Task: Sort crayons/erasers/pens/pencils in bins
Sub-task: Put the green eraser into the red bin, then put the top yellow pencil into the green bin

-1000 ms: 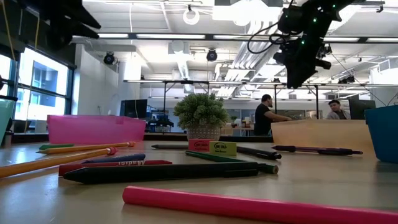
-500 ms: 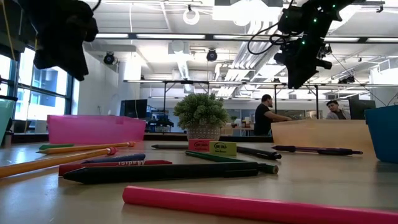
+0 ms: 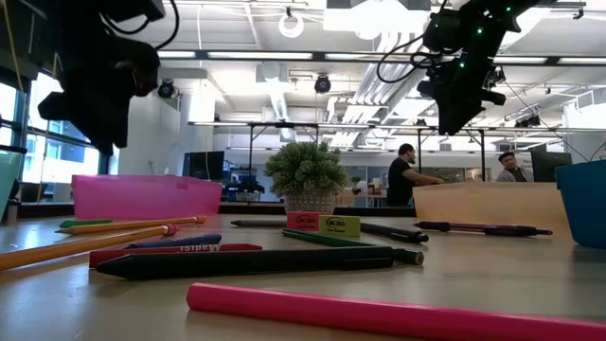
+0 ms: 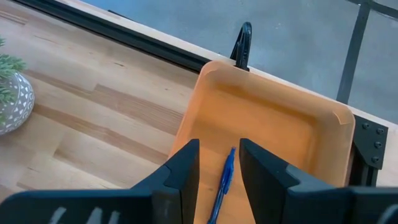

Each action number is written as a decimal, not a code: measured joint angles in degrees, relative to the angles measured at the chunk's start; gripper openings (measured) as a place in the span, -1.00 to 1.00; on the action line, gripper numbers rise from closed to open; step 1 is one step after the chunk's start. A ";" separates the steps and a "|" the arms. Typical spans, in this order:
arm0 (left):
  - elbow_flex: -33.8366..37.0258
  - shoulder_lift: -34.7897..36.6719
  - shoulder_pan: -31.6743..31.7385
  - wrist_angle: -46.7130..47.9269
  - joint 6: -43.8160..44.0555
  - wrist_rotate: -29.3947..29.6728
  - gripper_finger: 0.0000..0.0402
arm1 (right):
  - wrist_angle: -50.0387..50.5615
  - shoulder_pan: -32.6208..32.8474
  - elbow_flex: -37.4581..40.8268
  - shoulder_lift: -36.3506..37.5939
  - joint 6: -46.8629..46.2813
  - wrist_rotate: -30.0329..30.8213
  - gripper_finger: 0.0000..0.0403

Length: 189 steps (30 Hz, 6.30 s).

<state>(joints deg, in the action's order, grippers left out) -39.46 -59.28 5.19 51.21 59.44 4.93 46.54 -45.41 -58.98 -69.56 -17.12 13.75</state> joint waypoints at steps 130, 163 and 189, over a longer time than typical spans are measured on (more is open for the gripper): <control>-0.02 -4.90 36.30 -13.28 -22.64 1.52 -0.55 | -0.68 35.10 0.02 3.11 -15.49 -5.39 -0.47; -12.97 -7.42 38.18 -8.44 -34.26 -10.32 -0.11 | -11.77 48.23 0.02 -14.71 -30.74 -12.24 -0.47; -21.55 -6.30 14.36 11.78 -31.26 -7.83 -0.12 | 6.62 52.17 -9.88 -14.82 -38.21 -2.68 -0.47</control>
<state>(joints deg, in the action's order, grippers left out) -61.01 -65.58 19.55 62.99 28.18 -2.90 53.15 6.76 -68.86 -84.38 -55.33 11.07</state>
